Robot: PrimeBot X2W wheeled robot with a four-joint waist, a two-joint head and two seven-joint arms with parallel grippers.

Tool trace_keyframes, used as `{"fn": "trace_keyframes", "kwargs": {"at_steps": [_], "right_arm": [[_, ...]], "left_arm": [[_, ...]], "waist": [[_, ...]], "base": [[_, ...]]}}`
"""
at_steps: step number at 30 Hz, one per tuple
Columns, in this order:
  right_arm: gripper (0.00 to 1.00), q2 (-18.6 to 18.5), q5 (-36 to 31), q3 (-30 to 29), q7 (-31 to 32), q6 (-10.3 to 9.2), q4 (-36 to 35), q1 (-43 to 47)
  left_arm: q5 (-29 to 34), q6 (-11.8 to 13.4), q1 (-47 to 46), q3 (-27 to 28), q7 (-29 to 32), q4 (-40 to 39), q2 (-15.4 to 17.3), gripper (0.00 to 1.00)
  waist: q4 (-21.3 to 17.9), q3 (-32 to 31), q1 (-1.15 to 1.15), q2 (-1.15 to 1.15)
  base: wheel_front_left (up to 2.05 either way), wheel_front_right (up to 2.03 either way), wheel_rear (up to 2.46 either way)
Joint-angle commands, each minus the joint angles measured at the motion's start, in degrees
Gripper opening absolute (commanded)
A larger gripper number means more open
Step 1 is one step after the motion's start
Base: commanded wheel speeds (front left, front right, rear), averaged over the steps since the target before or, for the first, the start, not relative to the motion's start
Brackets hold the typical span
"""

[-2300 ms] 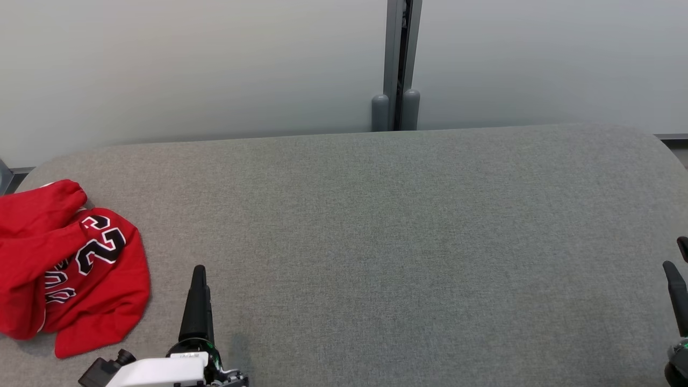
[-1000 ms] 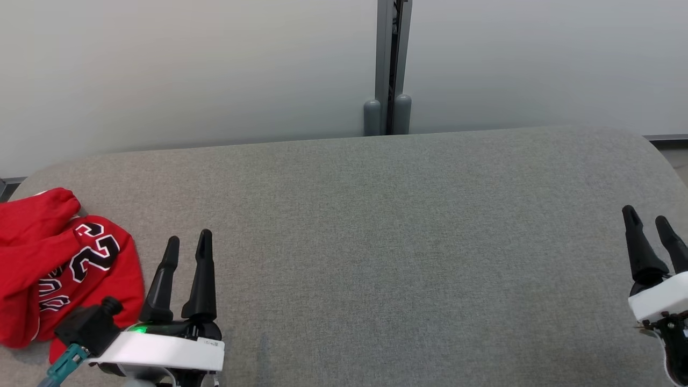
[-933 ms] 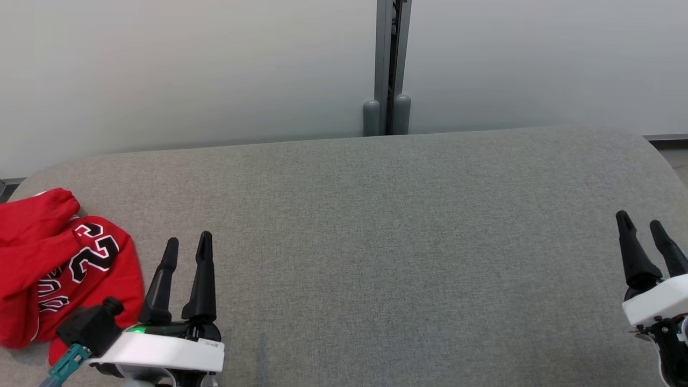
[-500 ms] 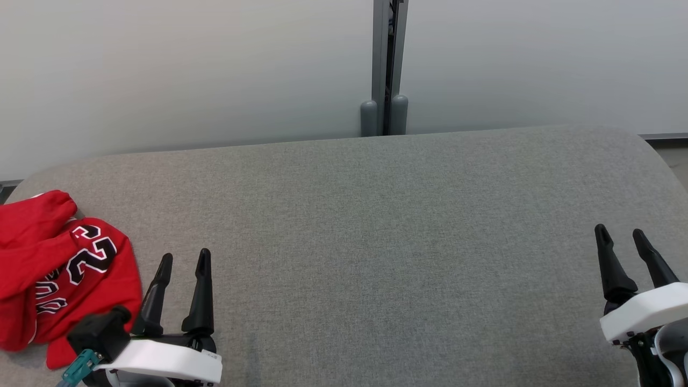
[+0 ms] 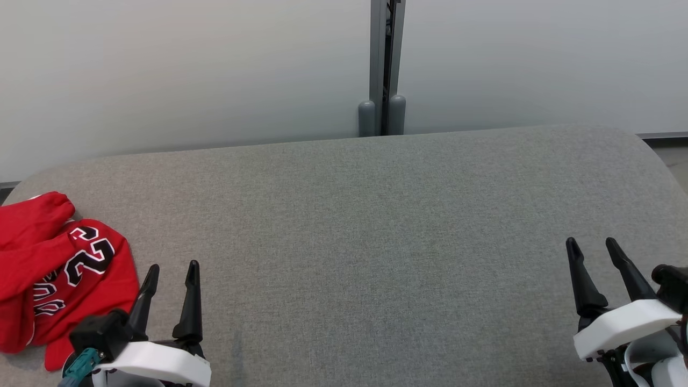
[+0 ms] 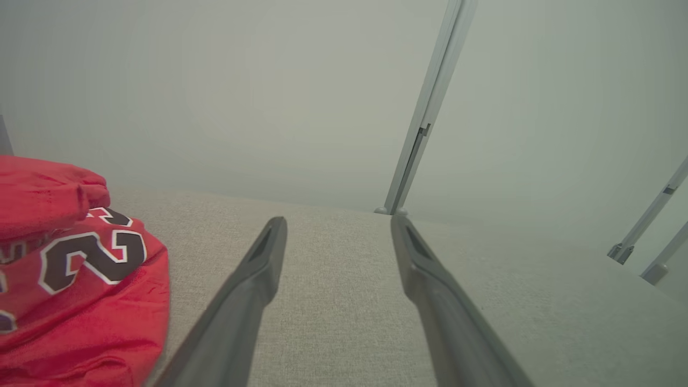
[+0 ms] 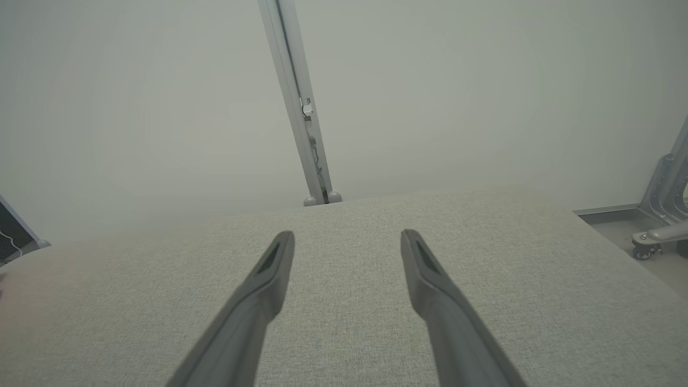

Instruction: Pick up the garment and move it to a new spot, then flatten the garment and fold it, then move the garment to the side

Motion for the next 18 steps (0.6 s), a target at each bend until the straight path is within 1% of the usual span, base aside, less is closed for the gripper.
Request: {"fn": "trace_keyframes", "kwargs": {"at_steps": [1, 12, 14, 18], "right_arm": [[1.00, -0.37, -1.60, 0.78, -1.34, 0.23, -0.35, 0.38], [1.00, 0.19, -4.21, 2.19, -4.40, 0.24, -0.02, 0.83], [1.00, 0.39, -4.43, 2.17, -4.99, 0.25, 0.06, 0.97], [1.00, 0.66, -4.97, 2.24, -6.11, 0.25, 0.55, 1.23]], "left_arm": [[1.97, 0.50, -1.48, 0.62, 0.26, 0.42, 0.39, 1.00], [5.30, 0.60, -2.02, 1.36, 0.37, 2.57, 0.63, 1.00], [5.58, 0.10, -2.13, 1.46, 0.62, 3.02, 0.58, 1.00], [7.02, 0.00, -2.42, 1.48, 0.84, 3.72, 0.89, 1.00]], "waist": [[-0.03, -0.02, 0.00, 0.00], [-0.27, -0.17, 0.00, 0.00], [-0.32, -0.20, 0.00, 0.00], [-0.43, -0.20, 0.00, 0.00]], "base": [[0.00, 0.00, 0.00], [0.00, 0.00, 0.00], [0.00, 0.00, 0.00], [0.00, 0.00, 0.00]]}}
